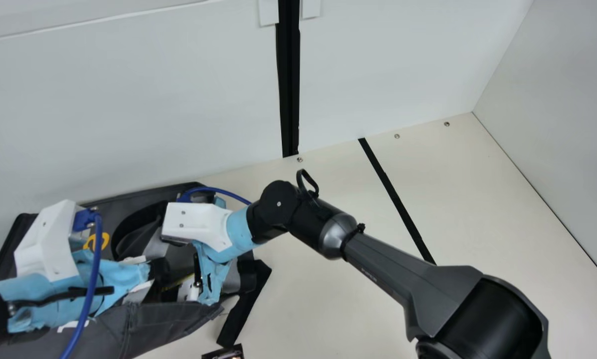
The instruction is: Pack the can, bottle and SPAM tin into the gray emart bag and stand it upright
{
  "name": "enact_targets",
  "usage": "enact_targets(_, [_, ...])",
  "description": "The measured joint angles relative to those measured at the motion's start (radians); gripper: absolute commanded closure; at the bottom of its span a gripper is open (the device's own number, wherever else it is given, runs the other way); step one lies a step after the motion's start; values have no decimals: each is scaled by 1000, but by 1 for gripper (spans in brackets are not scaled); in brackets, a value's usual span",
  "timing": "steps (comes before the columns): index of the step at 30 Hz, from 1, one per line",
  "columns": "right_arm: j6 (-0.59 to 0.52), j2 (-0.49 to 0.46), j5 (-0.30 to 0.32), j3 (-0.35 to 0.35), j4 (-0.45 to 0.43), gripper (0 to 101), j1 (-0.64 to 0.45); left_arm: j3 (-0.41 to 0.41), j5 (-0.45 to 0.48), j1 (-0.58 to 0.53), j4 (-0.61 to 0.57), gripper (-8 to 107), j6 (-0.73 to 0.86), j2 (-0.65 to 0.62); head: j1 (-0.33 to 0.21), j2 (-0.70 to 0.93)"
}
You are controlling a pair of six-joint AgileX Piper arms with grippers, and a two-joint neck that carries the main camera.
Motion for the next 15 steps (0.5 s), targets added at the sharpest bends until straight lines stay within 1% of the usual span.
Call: enact_targets(15, [-31,-56,32,44,16,6,-54,0,0,0,-2,107,0,0,0,0])
